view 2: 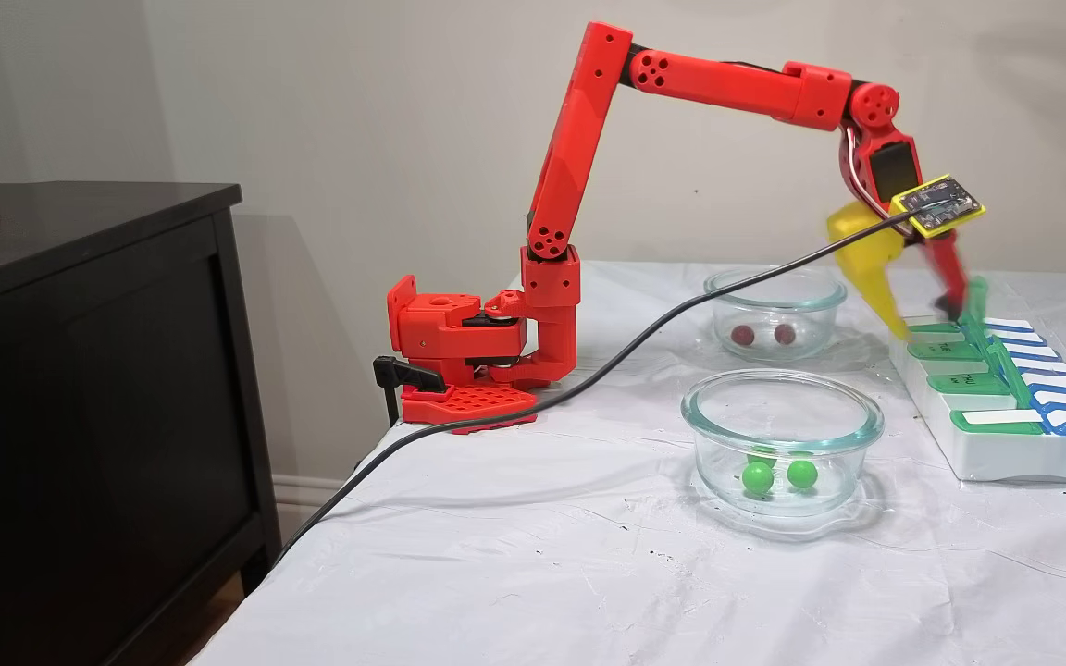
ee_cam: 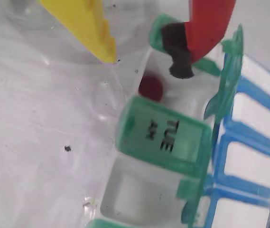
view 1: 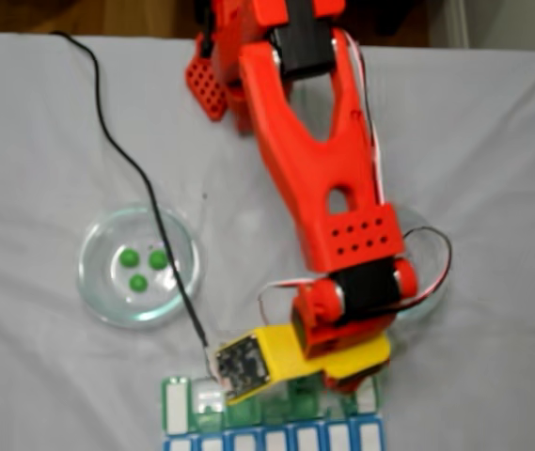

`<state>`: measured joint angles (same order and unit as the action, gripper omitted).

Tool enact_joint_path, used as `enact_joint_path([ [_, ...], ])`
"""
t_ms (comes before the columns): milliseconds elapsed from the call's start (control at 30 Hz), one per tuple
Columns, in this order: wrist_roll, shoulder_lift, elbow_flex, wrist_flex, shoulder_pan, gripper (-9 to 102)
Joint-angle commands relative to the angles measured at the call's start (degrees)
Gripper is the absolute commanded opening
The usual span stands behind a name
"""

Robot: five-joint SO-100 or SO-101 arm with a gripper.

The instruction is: Sort medicines into box.

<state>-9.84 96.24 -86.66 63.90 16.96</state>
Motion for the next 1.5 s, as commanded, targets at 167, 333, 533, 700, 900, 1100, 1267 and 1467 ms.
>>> enact_joint_path([
  [167,-8.0,16.52,-2.37,8.79,11.95,0],
  [333,-11.07,16.52,-5.1,9.67,15.38,0],
  [533,-15.56,11.87,-5.98,11.95,16.88,0],
  [700,-16.88,10.72,-7.12,10.28,17.05,0],
  [900,-17.84,9.14,-7.82,9.93,16.88,16],
  [1100,-20.83,7.47,-8.88,7.47,16.17,19],
  [1267,-21.71,5.19,-9.4,5.71,15.82,24],
  [1467,-21.71,2.99,-8.88,3.69,14.94,27],
])
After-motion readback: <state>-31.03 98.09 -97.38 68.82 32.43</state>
